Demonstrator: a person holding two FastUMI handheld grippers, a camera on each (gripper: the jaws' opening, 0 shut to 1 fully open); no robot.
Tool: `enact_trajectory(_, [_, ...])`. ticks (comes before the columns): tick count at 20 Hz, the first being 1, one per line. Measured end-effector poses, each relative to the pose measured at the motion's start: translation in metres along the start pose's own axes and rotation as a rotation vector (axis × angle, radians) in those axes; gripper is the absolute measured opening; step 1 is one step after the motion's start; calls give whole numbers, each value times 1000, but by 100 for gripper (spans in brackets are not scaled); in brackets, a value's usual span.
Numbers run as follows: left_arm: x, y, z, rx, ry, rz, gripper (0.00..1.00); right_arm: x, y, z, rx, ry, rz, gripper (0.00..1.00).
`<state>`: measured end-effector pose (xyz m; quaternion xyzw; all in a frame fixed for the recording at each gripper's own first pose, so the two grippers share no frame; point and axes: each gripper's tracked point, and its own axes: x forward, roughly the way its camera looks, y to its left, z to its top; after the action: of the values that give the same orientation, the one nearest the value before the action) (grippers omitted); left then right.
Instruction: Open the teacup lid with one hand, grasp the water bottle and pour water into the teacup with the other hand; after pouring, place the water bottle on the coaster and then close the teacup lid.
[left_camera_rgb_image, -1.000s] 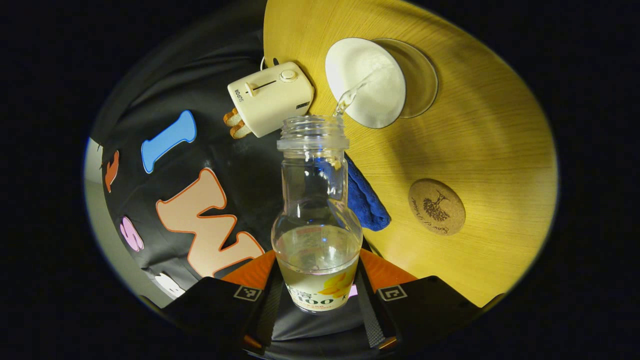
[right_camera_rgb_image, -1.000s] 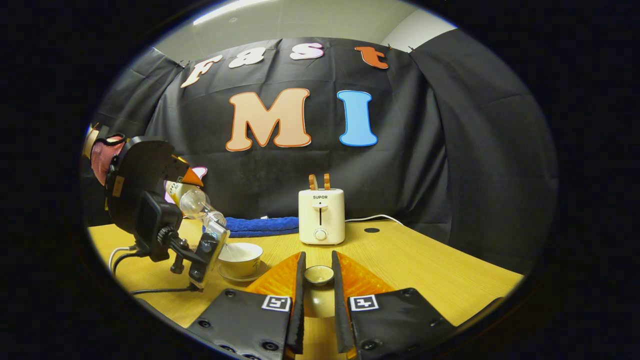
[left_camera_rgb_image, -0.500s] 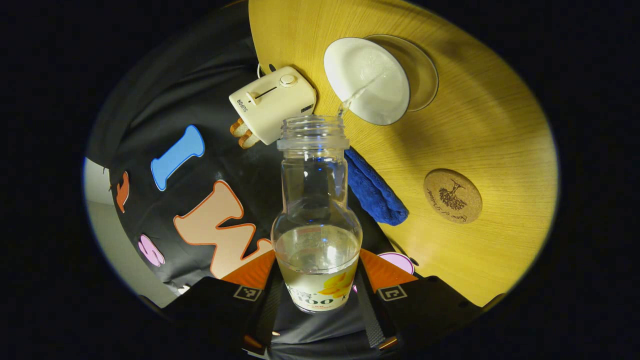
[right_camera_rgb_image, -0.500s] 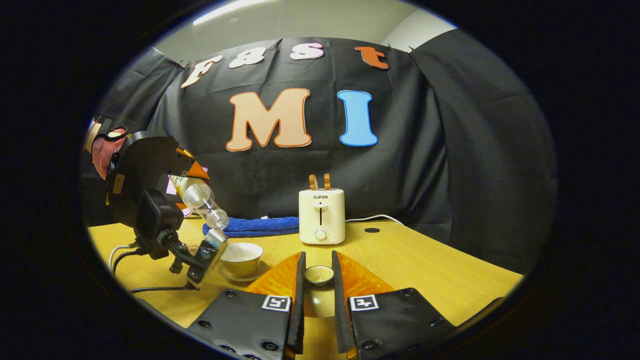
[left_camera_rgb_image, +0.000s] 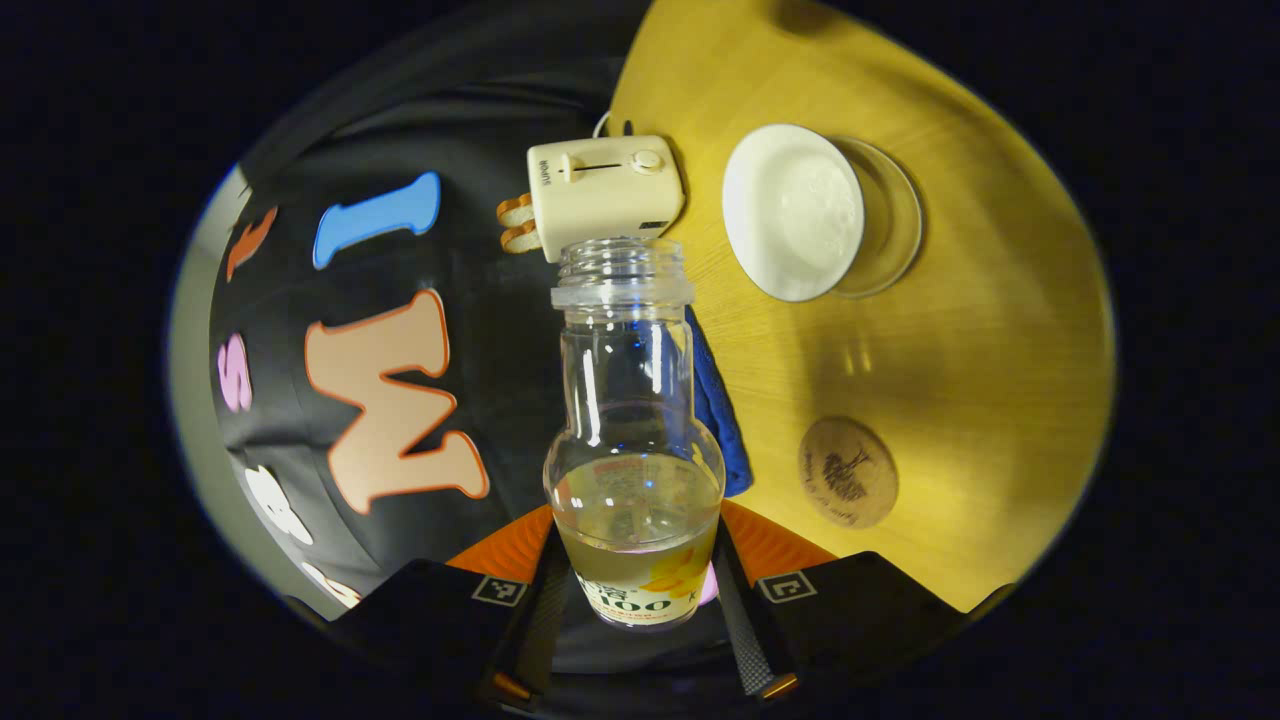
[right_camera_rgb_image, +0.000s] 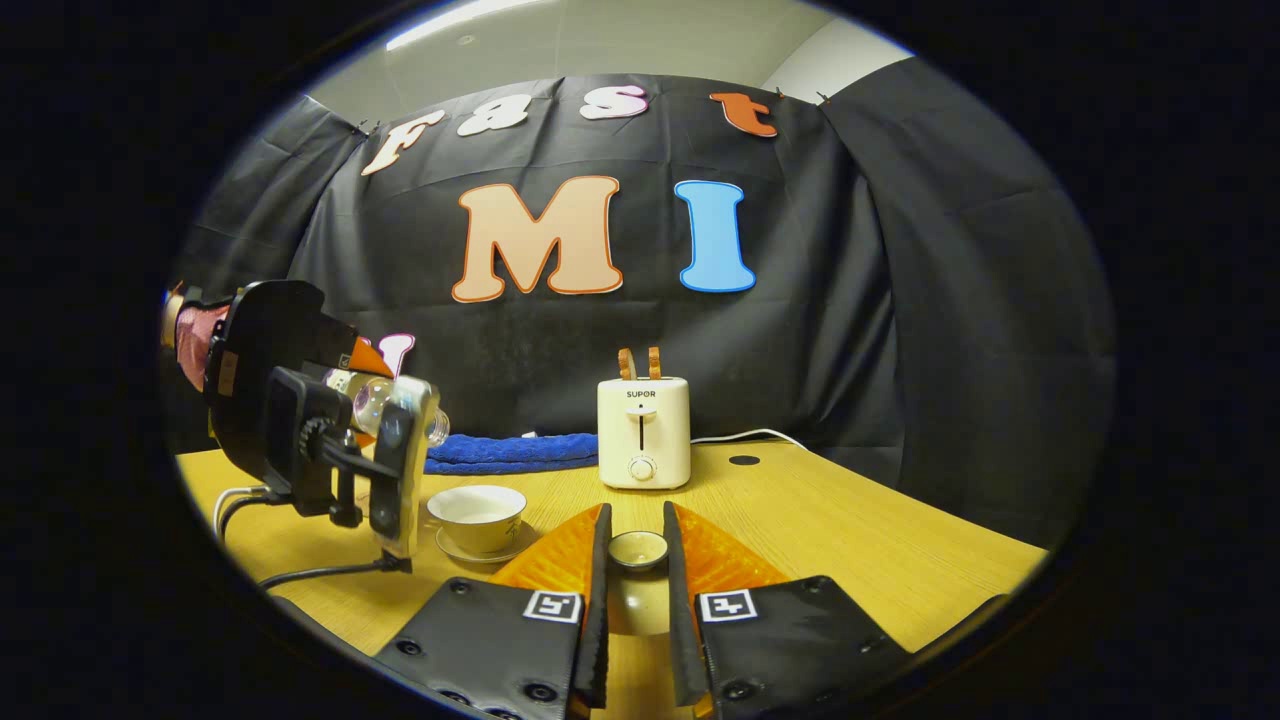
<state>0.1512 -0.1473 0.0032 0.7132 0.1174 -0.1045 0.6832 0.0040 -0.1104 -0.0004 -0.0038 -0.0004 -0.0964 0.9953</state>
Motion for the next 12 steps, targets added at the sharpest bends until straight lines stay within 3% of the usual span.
enact_trajectory(3, [-1,-14,7,-322,-61,-22,68,0,0,0,0,-2,0,29])
enact_trajectory(7, [-1,-12,10,-740,-149,11,68,0,-1,1,-1,-4,-6,29])
enact_trajectory(12, [5,-3,6,-1137,-228,13,68,0,-2,0,-1,-4,-8,28])
